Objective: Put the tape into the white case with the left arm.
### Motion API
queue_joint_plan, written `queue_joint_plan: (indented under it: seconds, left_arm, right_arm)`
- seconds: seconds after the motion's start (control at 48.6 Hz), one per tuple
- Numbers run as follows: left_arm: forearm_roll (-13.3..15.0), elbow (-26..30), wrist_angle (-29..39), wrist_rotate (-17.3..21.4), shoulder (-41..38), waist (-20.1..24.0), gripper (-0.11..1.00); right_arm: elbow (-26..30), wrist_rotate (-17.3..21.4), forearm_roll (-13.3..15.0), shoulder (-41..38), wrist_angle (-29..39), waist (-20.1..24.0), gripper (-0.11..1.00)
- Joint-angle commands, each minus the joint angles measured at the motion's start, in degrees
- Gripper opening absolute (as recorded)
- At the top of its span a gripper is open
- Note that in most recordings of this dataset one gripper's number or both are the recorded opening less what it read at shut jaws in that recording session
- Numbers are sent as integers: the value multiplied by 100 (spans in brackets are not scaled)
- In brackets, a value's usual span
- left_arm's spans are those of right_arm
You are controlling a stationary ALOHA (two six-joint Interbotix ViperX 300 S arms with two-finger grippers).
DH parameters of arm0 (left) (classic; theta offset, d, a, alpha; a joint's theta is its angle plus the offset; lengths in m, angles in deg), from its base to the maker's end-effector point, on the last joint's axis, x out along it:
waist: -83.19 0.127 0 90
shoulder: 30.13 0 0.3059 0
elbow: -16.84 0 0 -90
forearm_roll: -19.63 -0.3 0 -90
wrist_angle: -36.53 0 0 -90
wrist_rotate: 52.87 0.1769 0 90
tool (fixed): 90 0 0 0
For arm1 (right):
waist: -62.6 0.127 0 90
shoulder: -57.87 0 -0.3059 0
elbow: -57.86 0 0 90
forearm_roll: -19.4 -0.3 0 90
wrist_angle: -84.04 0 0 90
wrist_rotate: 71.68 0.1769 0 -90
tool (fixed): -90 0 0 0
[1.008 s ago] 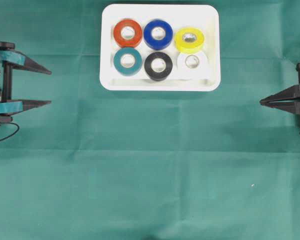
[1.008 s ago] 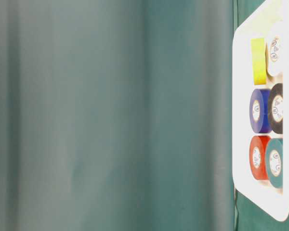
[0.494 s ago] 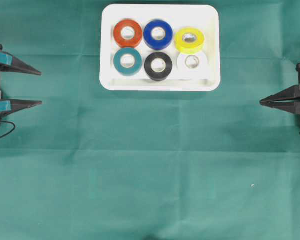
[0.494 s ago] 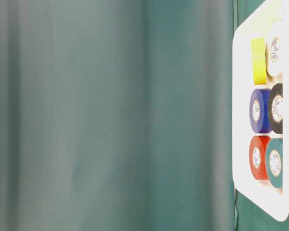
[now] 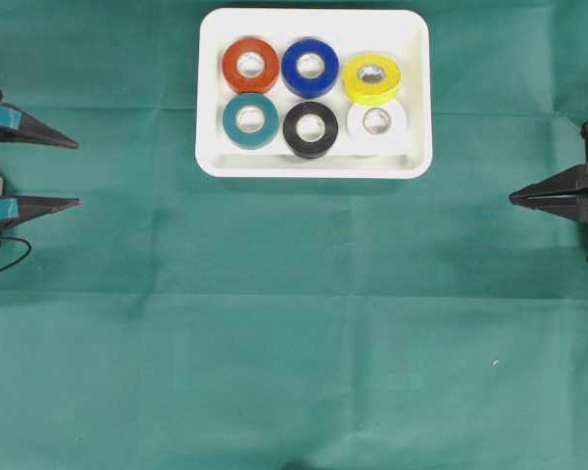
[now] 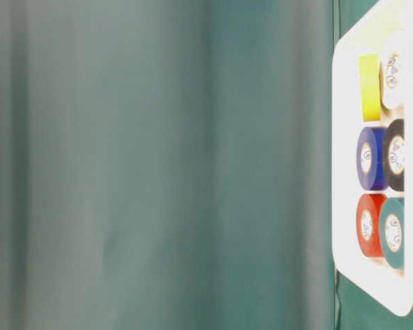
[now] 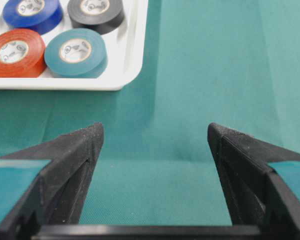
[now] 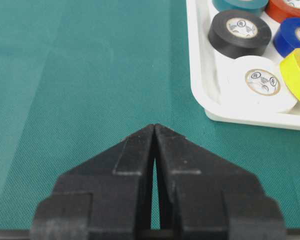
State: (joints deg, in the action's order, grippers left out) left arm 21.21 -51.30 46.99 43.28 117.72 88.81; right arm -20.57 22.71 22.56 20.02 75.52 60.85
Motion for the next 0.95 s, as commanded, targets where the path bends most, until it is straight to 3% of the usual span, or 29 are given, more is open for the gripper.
queue_joint_plan:
  seconds: [0.0, 0.226, 0.617, 0.925]
  left_arm:
    - [9, 26, -70, -18, 88, -9, 84]
    - [9, -53, -105, -18, 413, -9, 84]
    - [9, -299, -835, -18, 413, -9, 83]
    - [9, -387, -923, -18, 413, -9, 83]
  right_arm:
    - [62, 0, 0, -35, -35, -18, -9]
    - [62, 9, 0, -35, -35, -26, -9]
    - [53, 9, 0, -35, -53, -26, -9]
    - [53, 9, 0, -35, -53, -26, -9]
